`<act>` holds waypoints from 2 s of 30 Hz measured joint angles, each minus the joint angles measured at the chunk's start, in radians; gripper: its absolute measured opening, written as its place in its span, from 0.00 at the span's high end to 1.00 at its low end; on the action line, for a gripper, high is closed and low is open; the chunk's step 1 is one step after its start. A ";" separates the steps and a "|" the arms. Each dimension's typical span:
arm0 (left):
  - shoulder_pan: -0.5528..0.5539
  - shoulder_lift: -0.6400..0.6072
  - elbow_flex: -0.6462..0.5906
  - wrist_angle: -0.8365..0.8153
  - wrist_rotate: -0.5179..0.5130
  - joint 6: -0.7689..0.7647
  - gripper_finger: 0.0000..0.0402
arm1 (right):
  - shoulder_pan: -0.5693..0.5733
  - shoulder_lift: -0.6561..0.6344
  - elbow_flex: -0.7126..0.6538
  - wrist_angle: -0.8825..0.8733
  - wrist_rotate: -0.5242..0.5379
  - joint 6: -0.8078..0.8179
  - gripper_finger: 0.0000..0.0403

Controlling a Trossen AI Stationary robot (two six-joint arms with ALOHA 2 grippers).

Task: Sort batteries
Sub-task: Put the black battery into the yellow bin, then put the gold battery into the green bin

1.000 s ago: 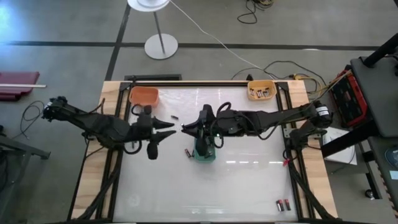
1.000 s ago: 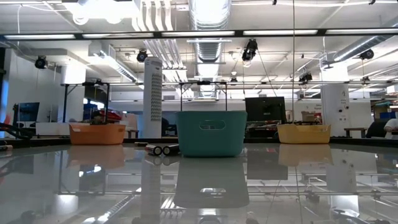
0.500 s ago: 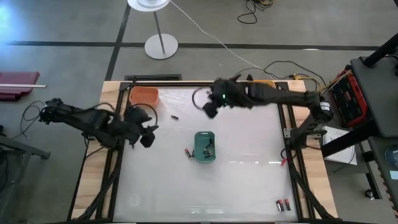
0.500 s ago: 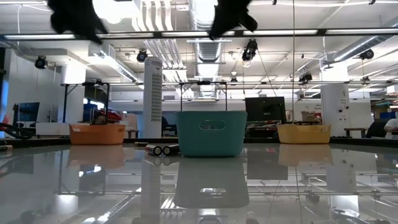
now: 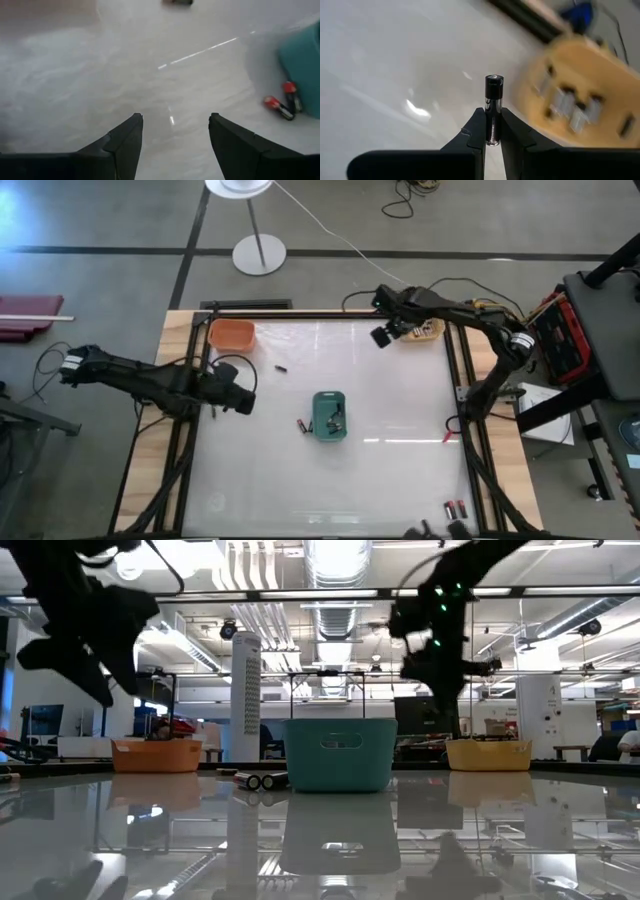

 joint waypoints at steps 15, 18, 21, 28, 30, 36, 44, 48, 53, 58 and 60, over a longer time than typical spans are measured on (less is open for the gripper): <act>0.268 0.012 -0.169 0.321 0.039 0.156 0.51 | -0.293 0.076 -0.035 0.035 -0.029 -0.034 0.94; 0.316 0.019 -0.156 0.333 0.035 0.199 0.51 | -0.329 0.135 -0.037 0.061 -0.042 -0.034 0.94; 0.330 0.022 -0.130 0.337 0.032 0.237 0.51 | -0.358 0.192 -0.032 0.073 -0.051 -0.028 0.94; 0.330 0.031 -0.113 0.314 0.033 0.269 0.51 | -0.377 0.275 -0.028 0.076 -0.049 -0.024 0.94; 0.331 0.030 -0.113 0.309 0.039 0.266 0.51 | -0.379 0.279 -0.028 0.078 -0.059 -0.025 0.94; 0.330 0.030 -0.111 0.293 0.041 0.267 0.51 | -0.382 0.278 -0.030 0.079 -0.071 -0.023 0.85; 0.325 0.000 -0.086 0.234 0.111 0.278 0.51 | -0.368 0.207 -0.033 0.065 -0.076 -0.014 0.62; 0.299 -0.022 -0.032 0.112 0.126 0.285 0.51 | -0.325 0.097 -0.033 0.066 -0.052 -0.004 0.55; 0.275 -0.036 0.025 -0.052 0.128 0.266 0.51 | -0.200 -0.080 -0.040 0.068 0.009 0.061 0.51; 0.282 -0.024 -0.013 -0.098 0.227 0.153 0.51 | 0.002 -0.225 -0.085 0.153 0.009 0.163 0.50; 0.282 -0.013 -0.047 -0.101 0.255 0.054 0.51 | 0.086 -0.261 -0.101 0.181 0.008 0.217 0.50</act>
